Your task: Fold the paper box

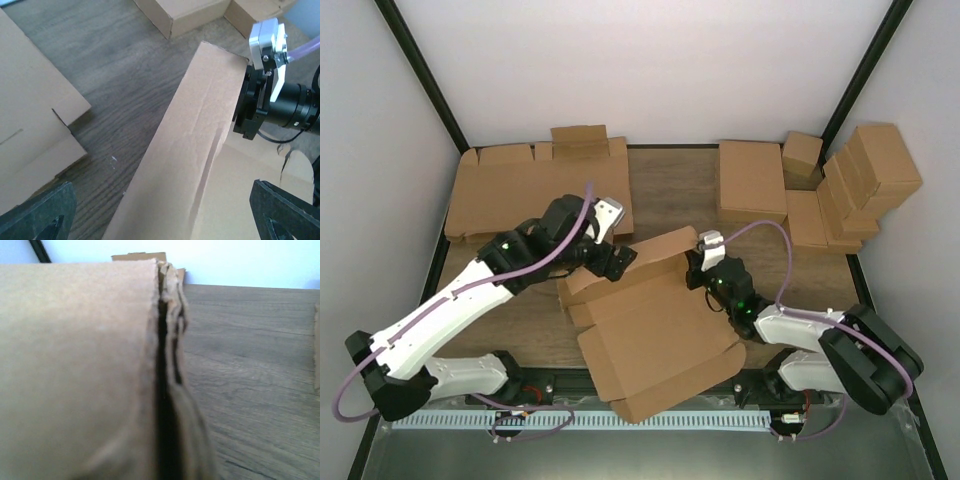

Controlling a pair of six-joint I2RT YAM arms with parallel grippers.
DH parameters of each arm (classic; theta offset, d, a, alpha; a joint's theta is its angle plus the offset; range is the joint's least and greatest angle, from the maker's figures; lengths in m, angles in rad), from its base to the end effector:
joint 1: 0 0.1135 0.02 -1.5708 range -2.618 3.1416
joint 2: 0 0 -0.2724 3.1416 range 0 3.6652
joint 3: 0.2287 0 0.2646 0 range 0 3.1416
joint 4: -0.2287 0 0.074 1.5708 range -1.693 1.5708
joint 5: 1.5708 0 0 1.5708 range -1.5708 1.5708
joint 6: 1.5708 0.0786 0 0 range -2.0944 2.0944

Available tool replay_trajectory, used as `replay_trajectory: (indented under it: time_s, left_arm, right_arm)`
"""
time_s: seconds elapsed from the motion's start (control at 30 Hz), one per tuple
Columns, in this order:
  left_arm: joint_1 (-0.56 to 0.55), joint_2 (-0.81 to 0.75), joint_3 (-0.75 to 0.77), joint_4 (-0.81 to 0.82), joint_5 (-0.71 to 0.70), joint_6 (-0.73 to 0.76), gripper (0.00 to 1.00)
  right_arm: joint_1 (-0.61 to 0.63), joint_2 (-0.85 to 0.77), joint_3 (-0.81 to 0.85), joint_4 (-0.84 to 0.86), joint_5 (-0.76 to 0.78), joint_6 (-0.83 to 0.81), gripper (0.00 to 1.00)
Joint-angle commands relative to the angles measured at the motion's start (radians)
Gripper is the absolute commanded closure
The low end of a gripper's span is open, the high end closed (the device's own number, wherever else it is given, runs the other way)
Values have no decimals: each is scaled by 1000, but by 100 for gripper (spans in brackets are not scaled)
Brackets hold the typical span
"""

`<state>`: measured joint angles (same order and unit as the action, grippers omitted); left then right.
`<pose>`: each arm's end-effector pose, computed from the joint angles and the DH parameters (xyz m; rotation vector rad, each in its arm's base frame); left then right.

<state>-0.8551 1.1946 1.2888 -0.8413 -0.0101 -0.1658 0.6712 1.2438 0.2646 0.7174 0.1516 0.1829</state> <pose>0.1862 -0.2129 0.3471 0.7965 2.2342 -0.4958 0.2208 0.1602 0.1517 -0.3428 1.8223 0.4604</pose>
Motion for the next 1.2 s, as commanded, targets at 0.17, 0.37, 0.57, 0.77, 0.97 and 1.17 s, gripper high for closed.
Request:
replay_trajectory:
  time_s: [0.17, 0.37, 0.57, 0.77, 0.97, 1.17]
  left_arm:
    - [7, -103, 182, -65, -138, -116, 0]
    - [5, -159, 308, -207, -102, -331, 0]
    - [5, -280, 239, -251, -42, -505, 0]
    - [6, -408, -52, -187, 23, -653, 0]
    - [7, -461, -243, -117, -14, -681, 4]
    - [7, -426, -282, -118, -120, -631, 7]
  right_arm:
    - [-42, -61, 148, -145, 148, 185, 99]
    - [-156, -80, 209, -246, 135, 405, 99]
    - [-165, -69, 229, -256, 177, 537, 99]
    - [-165, -57, 212, -234, 162, 597, 99]
    - [-165, -71, 196, -225, 142, 588, 99]
    - [-165, -106, 170, -226, 133, 589, 99]
